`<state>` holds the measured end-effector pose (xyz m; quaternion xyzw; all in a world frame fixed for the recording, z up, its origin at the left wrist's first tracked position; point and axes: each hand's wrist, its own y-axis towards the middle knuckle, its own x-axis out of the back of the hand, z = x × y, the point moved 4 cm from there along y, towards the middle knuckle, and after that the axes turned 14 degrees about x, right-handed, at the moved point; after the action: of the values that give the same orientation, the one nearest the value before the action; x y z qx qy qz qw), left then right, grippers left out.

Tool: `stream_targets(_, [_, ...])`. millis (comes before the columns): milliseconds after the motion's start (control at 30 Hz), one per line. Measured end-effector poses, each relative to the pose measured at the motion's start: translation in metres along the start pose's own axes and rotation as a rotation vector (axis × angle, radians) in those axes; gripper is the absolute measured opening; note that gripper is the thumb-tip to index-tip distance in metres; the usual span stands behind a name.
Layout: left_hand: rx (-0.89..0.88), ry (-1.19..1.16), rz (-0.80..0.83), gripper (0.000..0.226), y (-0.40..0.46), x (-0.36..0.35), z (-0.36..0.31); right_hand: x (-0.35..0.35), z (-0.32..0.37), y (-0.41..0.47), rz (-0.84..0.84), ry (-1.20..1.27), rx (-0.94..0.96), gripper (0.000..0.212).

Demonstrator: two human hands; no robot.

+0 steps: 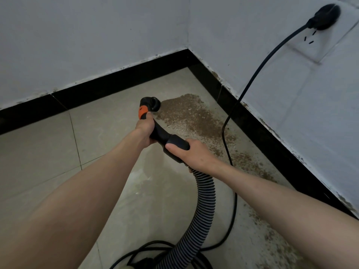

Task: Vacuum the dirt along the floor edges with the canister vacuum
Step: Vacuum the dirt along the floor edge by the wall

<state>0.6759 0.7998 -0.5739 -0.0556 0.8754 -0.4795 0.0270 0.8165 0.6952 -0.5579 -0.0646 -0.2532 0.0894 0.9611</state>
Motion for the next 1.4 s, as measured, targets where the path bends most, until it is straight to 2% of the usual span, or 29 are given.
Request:
stream_targets(133, [0.002, 0.005, 0.001, 0.049, 0.001, -0.006, 0.001, 0.001, -0.003, -0.001, -0.009, 0.008, -0.003, 0.052])
stream_targets(367, [0.004, 0.010, 0.026, 0.050, 0.002, -0.017, 0.001, 0.008, -0.010, -0.003, -0.031, 0.021, -0.021, 0.045])
stream_targets(667, [-0.006, 0.031, 0.016, 0.045, 0.002, -0.033, 0.001, 0.020, -0.018, -0.003, -0.045, 0.039, -0.033, 0.050])
stream_targets(767, [-0.005, 0.037, 0.032, 0.047, 0.003, -0.038, 0.001, 0.023, -0.021, -0.004, -0.053, 0.041, -0.043, 0.044])
stream_targets(1000, [0.000, 0.080, 0.032, 0.032, 0.003, -0.046, 0.000, 0.028, -0.025, -0.004, -0.082, 0.008, -0.048, 0.056])
stream_targets(1400, [-0.029, 0.097, 0.027, 0.049, 0.005, -0.057, -0.002, 0.032, -0.031, -0.004, -0.089, 0.041, -0.049, 0.056])
